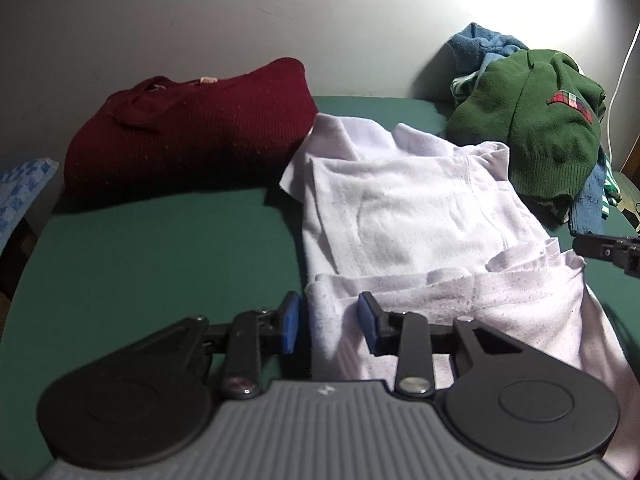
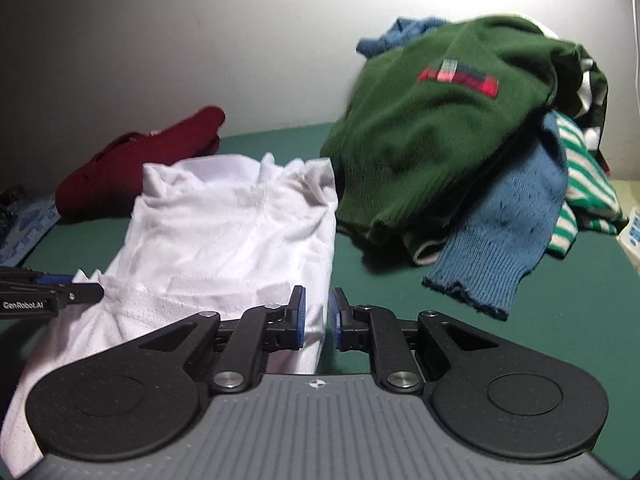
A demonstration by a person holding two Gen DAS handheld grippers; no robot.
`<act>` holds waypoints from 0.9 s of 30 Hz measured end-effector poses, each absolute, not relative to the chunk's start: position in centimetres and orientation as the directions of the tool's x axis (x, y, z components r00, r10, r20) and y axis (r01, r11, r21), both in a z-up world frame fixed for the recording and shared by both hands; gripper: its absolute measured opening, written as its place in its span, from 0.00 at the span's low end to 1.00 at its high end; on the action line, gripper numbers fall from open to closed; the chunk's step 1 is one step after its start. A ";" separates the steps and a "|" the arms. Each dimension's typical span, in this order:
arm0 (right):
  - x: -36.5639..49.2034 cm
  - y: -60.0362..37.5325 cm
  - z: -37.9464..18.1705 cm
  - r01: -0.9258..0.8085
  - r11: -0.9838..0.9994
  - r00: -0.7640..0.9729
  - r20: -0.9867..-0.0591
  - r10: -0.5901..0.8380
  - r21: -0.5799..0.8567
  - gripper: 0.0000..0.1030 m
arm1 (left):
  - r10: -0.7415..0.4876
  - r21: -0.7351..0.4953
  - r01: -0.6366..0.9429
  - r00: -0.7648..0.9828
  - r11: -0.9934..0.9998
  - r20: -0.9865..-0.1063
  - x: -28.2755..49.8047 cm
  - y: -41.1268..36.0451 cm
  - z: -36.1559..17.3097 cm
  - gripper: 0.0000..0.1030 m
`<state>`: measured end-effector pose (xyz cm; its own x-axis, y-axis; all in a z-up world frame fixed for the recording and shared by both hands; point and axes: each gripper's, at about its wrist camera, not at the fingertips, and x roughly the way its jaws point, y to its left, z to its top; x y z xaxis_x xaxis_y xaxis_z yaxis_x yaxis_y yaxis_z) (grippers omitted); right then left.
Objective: Fold clothes
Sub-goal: 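Smooth the folded shirt's fold edge with both grippers, pinching with the right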
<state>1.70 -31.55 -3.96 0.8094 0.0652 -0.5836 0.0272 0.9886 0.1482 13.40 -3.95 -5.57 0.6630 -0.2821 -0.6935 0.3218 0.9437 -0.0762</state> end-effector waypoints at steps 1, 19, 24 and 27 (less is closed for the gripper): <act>1.4 -31.4 -3.4 0.004 0.990 0.820 -0.567 0.077 0.140 0.18 | -0.280 -0.073 0.317 0.677 0.946 -0.681 13.1 -3.7 -5.1 0.37; 3.8 -26.7 -5.4 -0.232 0.971 0.765 -0.626 0.149 -0.052 0.00 | -0.289 -0.013 0.386 0.668 0.922 -0.686 12.5 -7.1 -6.5 0.36; 4.8 -25.7 -6.0 -0.267 0.961 0.762 -0.627 0.163 -0.074 0.00 | -0.291 -0.024 0.377 0.672 0.926 -0.680 12.8 -6.7 -6.7 0.38; 4.2 -26.7 -5.0 -0.260 0.966 0.763 -0.613 0.206 0.001 0.15 | -0.285 -0.007 0.382 0.677 0.924 -0.678 12.6 -7.0 -6.7 0.38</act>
